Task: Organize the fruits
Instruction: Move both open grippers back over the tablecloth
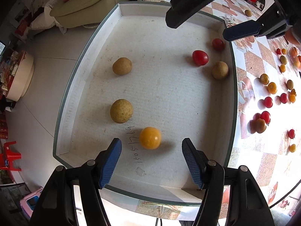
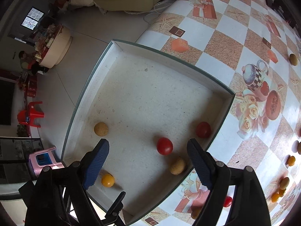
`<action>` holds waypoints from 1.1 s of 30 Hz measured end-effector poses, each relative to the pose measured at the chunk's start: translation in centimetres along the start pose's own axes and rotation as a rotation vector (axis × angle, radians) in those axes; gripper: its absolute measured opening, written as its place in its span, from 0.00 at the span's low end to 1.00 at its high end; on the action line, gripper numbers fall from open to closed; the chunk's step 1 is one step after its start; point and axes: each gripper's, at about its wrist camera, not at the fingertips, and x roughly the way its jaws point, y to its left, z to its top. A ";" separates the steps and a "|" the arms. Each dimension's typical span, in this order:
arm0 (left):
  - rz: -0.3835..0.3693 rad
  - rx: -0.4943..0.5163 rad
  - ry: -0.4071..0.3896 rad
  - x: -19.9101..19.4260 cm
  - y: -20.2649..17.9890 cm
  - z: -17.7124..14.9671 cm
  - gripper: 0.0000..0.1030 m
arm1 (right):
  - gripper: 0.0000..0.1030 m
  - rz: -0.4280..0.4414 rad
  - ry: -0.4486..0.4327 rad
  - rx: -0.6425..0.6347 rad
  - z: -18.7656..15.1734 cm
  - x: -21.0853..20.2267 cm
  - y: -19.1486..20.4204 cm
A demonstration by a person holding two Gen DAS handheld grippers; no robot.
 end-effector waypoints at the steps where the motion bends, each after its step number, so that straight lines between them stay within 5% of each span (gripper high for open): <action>1: 0.002 0.007 -0.001 -0.2 -0.2 0.1 0.66 | 0.85 0.004 -0.018 0.013 -0.2 -0.8 -0.4; 10: -0.015 0.089 -0.039 -2.3 -3.6 2.5 0.66 | 0.85 -0.078 -0.115 0.204 -4.5 -6.9 -8.0; 21: -0.119 0.259 -0.106 -4.6 -9.4 6.1 0.66 | 0.85 -0.175 -0.081 0.509 -13.8 -10.1 -20.0; 26: -0.201 0.293 -0.090 -4.4 -11.9 7.5 0.66 | 0.85 -0.193 -0.071 0.602 -17.2 -10.6 -23.0; 33: -0.222 0.298 -0.033 -2.4 -15.1 9.1 0.66 | 0.85 -0.204 -0.076 0.666 -19.0 -10.9 -25.5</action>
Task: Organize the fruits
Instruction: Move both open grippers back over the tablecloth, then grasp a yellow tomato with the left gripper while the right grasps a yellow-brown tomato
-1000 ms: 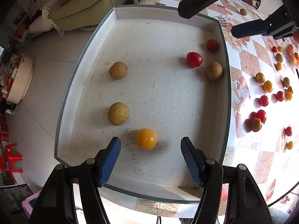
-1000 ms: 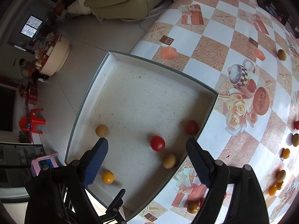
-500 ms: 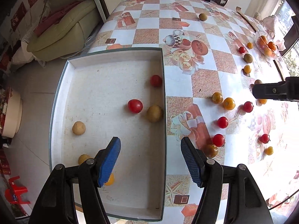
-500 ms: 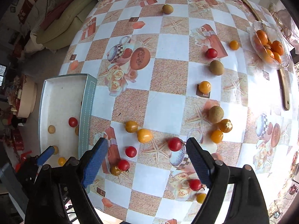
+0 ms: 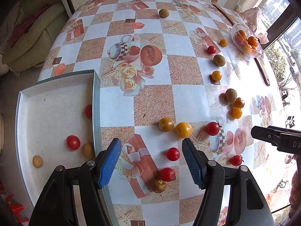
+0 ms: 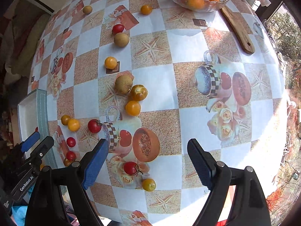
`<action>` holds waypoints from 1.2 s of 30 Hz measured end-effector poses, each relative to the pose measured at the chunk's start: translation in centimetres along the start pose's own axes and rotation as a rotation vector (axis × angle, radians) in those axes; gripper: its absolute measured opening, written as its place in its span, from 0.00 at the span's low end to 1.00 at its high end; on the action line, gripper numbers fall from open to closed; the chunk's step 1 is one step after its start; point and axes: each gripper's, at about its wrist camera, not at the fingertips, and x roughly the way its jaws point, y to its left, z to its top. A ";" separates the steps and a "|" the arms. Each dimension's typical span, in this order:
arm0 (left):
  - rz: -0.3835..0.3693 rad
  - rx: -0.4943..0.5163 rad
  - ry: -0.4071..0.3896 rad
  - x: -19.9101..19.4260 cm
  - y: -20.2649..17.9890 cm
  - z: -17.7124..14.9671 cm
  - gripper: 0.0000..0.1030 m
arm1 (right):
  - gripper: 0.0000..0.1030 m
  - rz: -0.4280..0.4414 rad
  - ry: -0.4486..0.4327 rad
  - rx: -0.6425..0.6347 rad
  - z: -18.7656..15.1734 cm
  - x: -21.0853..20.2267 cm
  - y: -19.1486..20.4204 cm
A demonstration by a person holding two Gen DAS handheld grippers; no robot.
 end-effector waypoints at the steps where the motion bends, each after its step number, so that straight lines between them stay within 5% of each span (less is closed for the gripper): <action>1: 0.004 -0.005 0.004 0.4 -0.1 0.3 0.66 | 0.85 0.001 0.001 0.004 0.1 0.0 -0.3; 18: 0.023 -0.081 0.069 4.9 1.0 3.1 0.66 | 0.82 -0.028 -0.006 -0.040 3.8 2.4 0.0; 22: 0.040 -0.062 0.080 5.3 1.0 3.1 0.66 | 0.61 -0.050 0.005 -0.073 4.1 3.3 0.8; 28: 0.087 0.007 0.064 5.6 -0.2 2.2 0.66 | 0.53 -0.074 -0.012 -0.097 5.0 3.6 2.0; 31: 0.084 0.003 0.063 5.5 -0.3 2.2 0.65 | 0.32 -0.105 -0.020 -0.131 5.9 4.0 3.3; 32: 0.080 0.006 0.060 5.4 -0.4 2.1 0.61 | 0.25 -0.096 -0.020 -0.139 6.1 4.0 3.5; 34: 0.074 0.024 0.056 5.2 -1.3 2.0 0.51 | 0.25 -0.081 -0.018 -0.135 6.2 3.9 3.5; 36: 0.056 0.044 0.055 5.0 -2.2 1.9 0.31 | 0.25 -0.041 -0.020 -0.104 6.3 3.7 3.5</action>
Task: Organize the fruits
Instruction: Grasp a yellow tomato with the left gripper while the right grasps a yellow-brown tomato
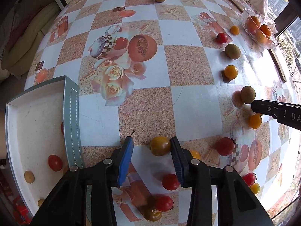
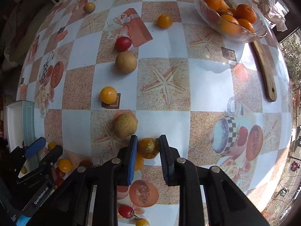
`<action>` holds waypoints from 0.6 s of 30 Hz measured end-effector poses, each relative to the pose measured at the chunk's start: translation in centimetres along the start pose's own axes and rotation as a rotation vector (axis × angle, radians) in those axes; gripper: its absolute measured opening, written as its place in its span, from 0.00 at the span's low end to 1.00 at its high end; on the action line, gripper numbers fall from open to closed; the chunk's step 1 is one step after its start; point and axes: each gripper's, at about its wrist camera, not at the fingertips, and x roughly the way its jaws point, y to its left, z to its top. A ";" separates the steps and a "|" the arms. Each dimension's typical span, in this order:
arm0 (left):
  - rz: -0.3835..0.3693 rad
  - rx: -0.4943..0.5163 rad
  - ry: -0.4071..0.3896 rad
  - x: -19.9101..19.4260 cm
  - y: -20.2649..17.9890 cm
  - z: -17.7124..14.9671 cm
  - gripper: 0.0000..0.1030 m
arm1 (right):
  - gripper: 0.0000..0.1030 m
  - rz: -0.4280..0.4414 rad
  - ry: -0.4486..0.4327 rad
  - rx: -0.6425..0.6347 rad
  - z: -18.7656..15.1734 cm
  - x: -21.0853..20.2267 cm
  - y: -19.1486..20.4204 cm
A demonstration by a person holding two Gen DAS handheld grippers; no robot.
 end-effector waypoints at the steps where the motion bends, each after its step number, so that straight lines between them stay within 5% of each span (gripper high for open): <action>1: -0.008 0.011 0.000 -0.1 -0.4 0.1 0.26 | 0.25 0.020 -0.001 0.019 -0.2 -0.4 -1.0; 7: -0.101 -0.034 -0.012 -1.3 -0.8 0.4 0.23 | 0.25 0.058 -0.009 0.049 -0.8 -1.4 -2.4; 18: -0.120 -0.067 -0.040 -3.2 0.5 -0.2 0.23 | 0.25 0.095 -0.021 0.049 -3.5 -2.7 -3.3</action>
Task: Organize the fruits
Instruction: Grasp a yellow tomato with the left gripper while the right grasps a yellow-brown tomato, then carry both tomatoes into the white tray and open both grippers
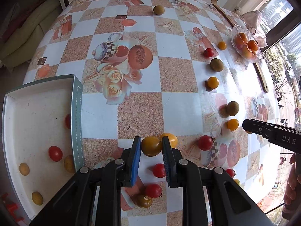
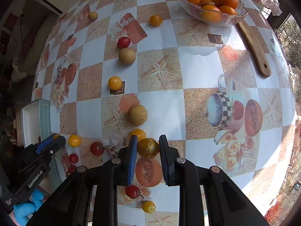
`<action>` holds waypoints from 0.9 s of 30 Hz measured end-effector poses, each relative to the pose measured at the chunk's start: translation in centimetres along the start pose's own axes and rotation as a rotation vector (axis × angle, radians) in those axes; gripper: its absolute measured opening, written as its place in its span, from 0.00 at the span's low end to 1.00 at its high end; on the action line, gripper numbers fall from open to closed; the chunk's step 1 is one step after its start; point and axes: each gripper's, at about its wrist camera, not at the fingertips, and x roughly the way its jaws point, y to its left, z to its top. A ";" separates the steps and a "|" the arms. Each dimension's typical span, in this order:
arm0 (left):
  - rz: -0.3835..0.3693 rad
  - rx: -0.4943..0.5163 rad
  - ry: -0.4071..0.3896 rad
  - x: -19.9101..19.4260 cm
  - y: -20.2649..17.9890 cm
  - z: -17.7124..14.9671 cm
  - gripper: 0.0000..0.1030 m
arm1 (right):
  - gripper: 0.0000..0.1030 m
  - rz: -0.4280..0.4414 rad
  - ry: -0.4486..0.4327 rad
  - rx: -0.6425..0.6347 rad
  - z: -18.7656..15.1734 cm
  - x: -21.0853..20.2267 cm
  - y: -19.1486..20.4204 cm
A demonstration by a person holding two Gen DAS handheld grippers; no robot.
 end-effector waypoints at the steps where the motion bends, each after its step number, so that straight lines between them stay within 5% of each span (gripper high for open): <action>1: 0.000 0.000 -0.003 -0.2 0.3 -0.2 0.23 | 0.25 0.003 -0.001 -0.002 -0.1 -0.2 0.0; 15: 0.022 -0.087 -0.072 -4.5 4.9 -3.3 0.23 | 0.25 0.024 -0.007 -0.096 -1.0 -1.7 4.3; 27: 0.101 -0.279 -0.108 -7.0 12.6 -8.5 0.23 | 0.25 0.079 0.037 -0.316 -1.5 -0.4 15.1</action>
